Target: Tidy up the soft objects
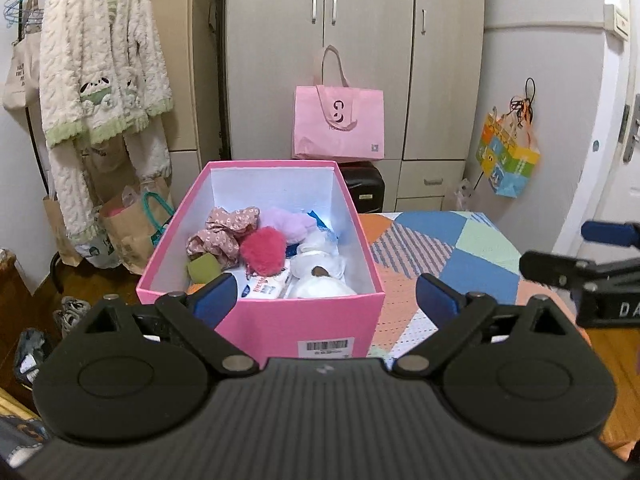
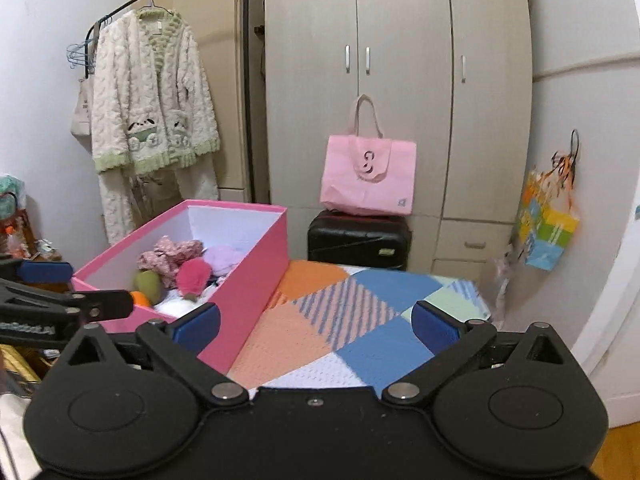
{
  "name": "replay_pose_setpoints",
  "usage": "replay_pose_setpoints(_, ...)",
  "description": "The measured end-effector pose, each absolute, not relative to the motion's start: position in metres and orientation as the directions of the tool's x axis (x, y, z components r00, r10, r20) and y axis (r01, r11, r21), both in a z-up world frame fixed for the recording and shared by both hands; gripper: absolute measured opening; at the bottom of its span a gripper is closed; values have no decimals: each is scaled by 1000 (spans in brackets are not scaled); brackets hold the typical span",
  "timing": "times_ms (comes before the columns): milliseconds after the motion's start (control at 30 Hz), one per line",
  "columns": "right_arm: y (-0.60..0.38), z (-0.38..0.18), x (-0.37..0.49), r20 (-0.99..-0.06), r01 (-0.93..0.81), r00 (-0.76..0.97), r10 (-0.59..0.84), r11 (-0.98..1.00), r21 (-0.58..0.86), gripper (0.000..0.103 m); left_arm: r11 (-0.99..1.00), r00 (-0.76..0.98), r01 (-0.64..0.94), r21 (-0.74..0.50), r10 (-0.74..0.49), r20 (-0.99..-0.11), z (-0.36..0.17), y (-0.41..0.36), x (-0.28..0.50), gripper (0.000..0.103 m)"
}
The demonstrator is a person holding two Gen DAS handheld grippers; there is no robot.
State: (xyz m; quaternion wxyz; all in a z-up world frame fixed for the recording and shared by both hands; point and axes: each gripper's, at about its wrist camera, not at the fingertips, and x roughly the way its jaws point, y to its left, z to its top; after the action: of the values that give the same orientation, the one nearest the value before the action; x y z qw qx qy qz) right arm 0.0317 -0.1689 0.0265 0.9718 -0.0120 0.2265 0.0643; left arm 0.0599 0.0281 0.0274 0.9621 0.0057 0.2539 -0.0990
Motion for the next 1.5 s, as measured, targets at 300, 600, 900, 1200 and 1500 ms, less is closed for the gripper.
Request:
replay_pose_setpoints(300, -163, 22, 16, -430, -91, 900, 68, 995, -33, 103, 966, 829, 259, -18, -232, -509, 18, 12, 50, 97)
replay_pose_setpoints(600, -171, 23, 7, -426, -52, 904, 44, 999, -8, 103, 977, 844, 211, -22, -194, -499, 19, 16, 45, 97)
replay_pose_setpoints(900, -177, 18, 1, -429, -13, 903, 16, 1000, 10, 103, 981, 861, 193, -22, -180, -476, 16, 21, 36, 97)
replay_pose_setpoints(1200, -173, 14, -7, -410, 44, 910, -55, 998, -35, 103, 985, 872, 171, -18, -160, -462, 10, 25, 34, 97)
replay_pose_setpoints(1500, -171, 12, -10, -394, 59, 915, -85, 995, -78, 103, 993, 890, 120, -2, -108, -444, 10, 32, 35, 97)
